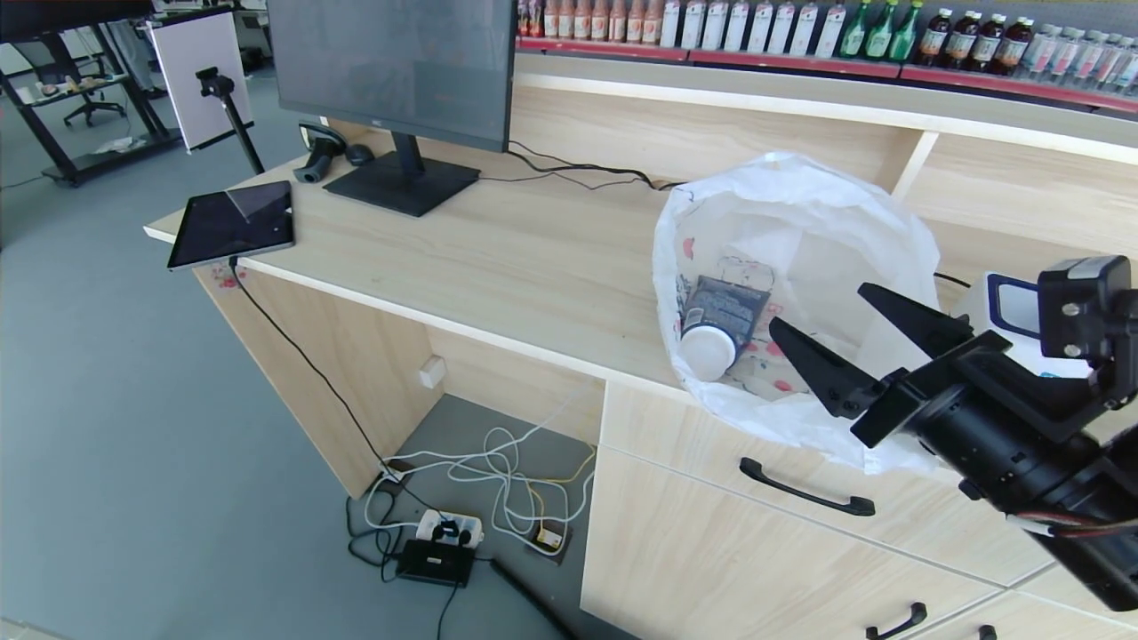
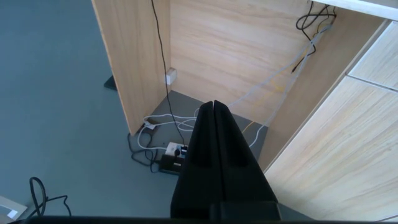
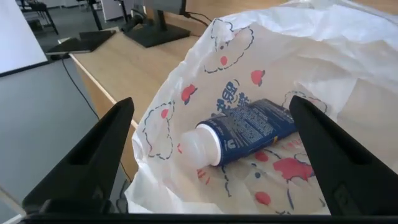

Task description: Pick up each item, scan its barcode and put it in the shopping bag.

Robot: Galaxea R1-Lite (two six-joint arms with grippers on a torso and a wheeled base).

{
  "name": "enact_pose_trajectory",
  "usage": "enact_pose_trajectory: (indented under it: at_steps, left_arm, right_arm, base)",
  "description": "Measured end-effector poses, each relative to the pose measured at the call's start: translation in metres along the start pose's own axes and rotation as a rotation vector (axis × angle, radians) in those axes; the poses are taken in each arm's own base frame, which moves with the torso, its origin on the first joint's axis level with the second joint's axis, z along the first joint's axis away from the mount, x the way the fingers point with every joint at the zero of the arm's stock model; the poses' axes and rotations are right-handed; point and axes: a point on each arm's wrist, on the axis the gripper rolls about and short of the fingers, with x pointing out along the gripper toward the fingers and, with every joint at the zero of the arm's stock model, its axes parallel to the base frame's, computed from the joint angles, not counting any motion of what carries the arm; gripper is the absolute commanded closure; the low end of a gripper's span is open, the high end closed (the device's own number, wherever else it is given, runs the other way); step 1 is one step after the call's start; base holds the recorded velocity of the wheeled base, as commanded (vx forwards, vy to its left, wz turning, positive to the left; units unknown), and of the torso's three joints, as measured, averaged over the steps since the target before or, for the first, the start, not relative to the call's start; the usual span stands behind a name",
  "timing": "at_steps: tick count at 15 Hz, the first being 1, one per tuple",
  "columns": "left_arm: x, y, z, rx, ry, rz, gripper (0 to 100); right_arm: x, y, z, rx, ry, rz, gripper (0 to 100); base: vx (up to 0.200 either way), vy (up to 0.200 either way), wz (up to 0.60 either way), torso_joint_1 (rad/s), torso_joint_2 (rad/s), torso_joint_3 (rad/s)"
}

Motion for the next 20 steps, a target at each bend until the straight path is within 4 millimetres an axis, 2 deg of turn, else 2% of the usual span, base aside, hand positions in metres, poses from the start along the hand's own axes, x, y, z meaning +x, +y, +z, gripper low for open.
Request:
enact_pose_trajectory:
  at_steps: [5, 12, 17, 20]
  left_arm:
    - [0.0, 0.0, 0.0, 0.0, 0.0, 0.0, 100]
    - [0.0, 0.0, 0.0, 0.0, 0.0, 0.0, 100]
    - [0.0, 0.0, 0.0, 0.0, 0.0, 0.001, 100]
    - [0.0, 0.0, 0.0, 0.003, 0.0, 0.0, 100]
  right_arm:
    - [-0.009, 0.001, -0.005, 0.007, 0.024, 0.016, 0]
    - [-0.009, -0.001, -0.012, 0.017, 0.055, 0.011, 0]
    - [-0.001, -0.001, -0.003, -0.015, 0.012, 0.007, 0]
    - [-0.009, -0.002, -0.004, -0.008, 0.022, -0.001, 0]
  base:
    - [0.0, 0.0, 0.0, 0.0, 0.0, 0.0]
    - [0.0, 0.0, -0.6, 0.0, 0.0, 0.002]
    - [0.0, 0.0, 0.0, 0.0, 0.0, 0.0]
    - [0.0, -0.133, 0.0, 0.0, 0.0, 0.005]
